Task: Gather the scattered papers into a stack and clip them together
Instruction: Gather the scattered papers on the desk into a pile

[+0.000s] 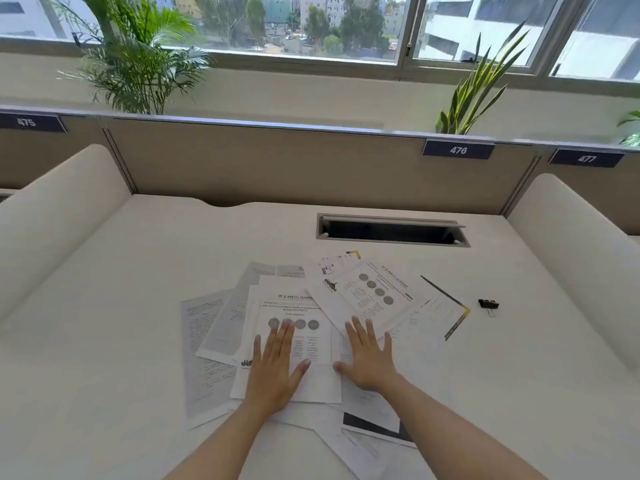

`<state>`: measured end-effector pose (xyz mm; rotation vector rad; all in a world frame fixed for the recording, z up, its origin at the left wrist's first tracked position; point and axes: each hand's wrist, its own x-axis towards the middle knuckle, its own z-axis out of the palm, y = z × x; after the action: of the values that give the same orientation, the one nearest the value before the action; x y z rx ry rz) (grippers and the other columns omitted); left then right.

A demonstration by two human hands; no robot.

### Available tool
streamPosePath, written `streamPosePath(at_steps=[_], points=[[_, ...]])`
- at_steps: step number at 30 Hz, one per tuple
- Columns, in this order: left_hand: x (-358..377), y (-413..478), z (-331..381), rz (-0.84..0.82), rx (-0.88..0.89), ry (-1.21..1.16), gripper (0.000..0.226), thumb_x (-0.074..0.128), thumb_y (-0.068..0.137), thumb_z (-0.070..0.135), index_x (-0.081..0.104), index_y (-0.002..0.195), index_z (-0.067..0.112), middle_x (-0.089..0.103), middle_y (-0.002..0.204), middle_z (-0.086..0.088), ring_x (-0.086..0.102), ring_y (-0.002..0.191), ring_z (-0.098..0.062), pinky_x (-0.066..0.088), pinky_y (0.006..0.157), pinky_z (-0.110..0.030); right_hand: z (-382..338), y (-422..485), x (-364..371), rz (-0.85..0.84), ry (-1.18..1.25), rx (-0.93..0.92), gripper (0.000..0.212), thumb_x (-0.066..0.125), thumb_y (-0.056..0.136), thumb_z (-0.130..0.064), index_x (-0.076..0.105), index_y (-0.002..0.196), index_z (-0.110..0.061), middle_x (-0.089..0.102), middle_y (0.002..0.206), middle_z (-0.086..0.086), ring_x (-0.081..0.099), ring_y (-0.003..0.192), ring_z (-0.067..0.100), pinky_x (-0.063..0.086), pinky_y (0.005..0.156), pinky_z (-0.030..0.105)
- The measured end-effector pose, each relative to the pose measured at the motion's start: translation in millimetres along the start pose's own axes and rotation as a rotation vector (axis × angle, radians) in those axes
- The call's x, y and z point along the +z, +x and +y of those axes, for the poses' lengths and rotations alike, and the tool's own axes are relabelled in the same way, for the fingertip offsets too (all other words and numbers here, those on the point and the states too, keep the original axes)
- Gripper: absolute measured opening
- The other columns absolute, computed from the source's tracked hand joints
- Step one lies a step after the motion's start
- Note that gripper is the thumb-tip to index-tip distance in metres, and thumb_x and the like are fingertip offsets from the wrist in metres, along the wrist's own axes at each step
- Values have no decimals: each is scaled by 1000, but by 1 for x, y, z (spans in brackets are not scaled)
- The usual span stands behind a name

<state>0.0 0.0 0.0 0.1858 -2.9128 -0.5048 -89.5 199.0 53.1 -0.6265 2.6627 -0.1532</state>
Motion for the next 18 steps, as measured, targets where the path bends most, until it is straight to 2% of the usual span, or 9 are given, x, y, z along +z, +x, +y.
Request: streamPosePath(at_steps=[3,5,7,9,11,13,16,18], points=[[11,-16,-6,-58,-69,41,75,11,91,65,12,152,21,10,160,4,-17,144,-4,-10,116,-41,4,-3,12,-49,39,30,83,28,92,-63,-13,151,-21,-21,159,-5,-21,146,21,-14,114,55],[15,-23,-8,-85,-101,30,74,10,90,66,13,151,24,8,159,6,-18,143,-5,-11,115,-42,8,-4,20,-38,78,31,85,22,89,-70,-14,150,-24,-21,158,-8,-21,146,20,-14,114,54],[11,-20,-7,-86,-104,12,72,13,90,66,8,151,28,1,159,9,-18,143,-5,-13,116,-41,9,-2,21,-12,72,20,94,12,77,-80,-12,151,-26,-18,159,-10,-21,145,19,-14,114,54],[9,-19,-5,-91,-104,3,68,18,91,63,6,151,32,0,159,12,-14,145,-7,-15,116,-39,14,1,19,50,52,-1,94,13,76,-79,-8,152,-28,-14,160,-11,-21,146,17,-14,114,53],[8,-20,-5,-81,-110,-21,67,21,91,62,11,150,33,3,158,12,-5,147,-11,-14,116,-38,17,7,16,104,60,-11,90,15,78,-77,-6,152,-29,-13,160,-11,-20,146,15,-13,114,53],[5,-21,-3,-54,-124,-19,66,21,91,61,17,150,32,7,158,11,2,148,-15,-12,117,-40,20,12,11,133,60,-6,96,13,73,-81,-8,151,-29,-15,160,-10,-20,146,14,-14,114,53],[-2,-21,-2,51,-280,6,64,27,92,54,24,149,26,17,159,1,8,147,-21,-10,118,-45,24,22,7,101,36,34,98,11,72,-78,-12,151,-24,-19,159,-5,-19,146,15,-14,114,52],[-2,-19,-4,86,-419,-12,68,21,91,57,23,149,22,18,158,-8,11,146,-28,-6,117,-49,24,24,8,50,36,65,90,23,84,-70,-11,151,-20,-18,160,-2,-15,147,16,-12,116,52]])
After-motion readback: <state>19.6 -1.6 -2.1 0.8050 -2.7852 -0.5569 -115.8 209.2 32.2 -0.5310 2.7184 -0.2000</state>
